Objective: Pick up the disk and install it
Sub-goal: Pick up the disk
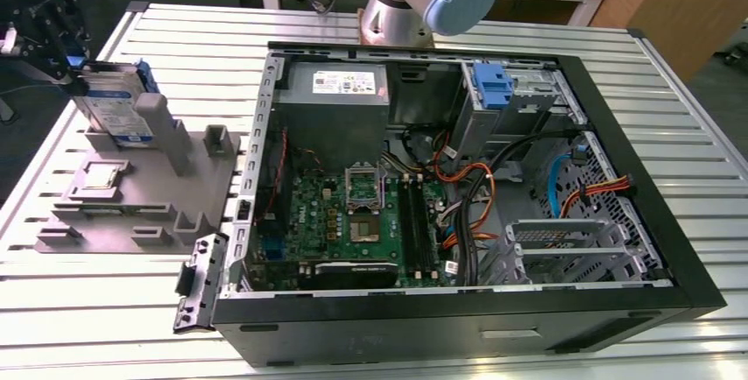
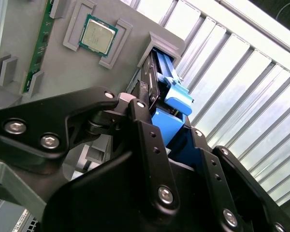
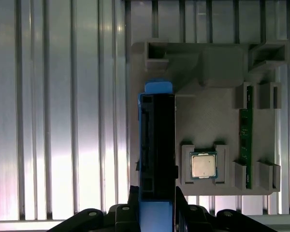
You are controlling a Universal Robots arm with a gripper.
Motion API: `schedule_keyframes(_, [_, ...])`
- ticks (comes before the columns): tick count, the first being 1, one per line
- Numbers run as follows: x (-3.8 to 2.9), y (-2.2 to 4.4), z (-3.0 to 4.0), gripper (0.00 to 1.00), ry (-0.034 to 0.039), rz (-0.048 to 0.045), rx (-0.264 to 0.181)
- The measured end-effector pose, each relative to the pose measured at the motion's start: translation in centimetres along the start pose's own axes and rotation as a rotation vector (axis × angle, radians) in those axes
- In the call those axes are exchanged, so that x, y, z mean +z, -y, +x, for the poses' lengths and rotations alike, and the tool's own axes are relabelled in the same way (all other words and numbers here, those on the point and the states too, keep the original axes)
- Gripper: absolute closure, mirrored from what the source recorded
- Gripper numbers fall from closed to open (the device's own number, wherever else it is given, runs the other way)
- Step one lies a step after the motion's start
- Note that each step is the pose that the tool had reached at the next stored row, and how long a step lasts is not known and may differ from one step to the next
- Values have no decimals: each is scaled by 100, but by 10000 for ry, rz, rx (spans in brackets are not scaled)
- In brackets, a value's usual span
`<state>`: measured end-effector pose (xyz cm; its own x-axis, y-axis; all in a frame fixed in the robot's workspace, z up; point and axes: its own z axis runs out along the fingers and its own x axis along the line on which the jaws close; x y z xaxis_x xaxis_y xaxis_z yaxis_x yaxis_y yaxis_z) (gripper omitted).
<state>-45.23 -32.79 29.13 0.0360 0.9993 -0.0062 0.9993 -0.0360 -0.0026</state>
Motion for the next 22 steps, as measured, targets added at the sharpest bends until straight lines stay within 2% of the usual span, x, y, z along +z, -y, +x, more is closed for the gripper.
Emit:
schedule_keyframes(6, [-5,1,0,63,-1,-2,0])
schedule_keyframes(14, [-74,0,0,63,0,-1,0])
schedule_keyframes(22, [-101,0,-1,63,0,-10,0])
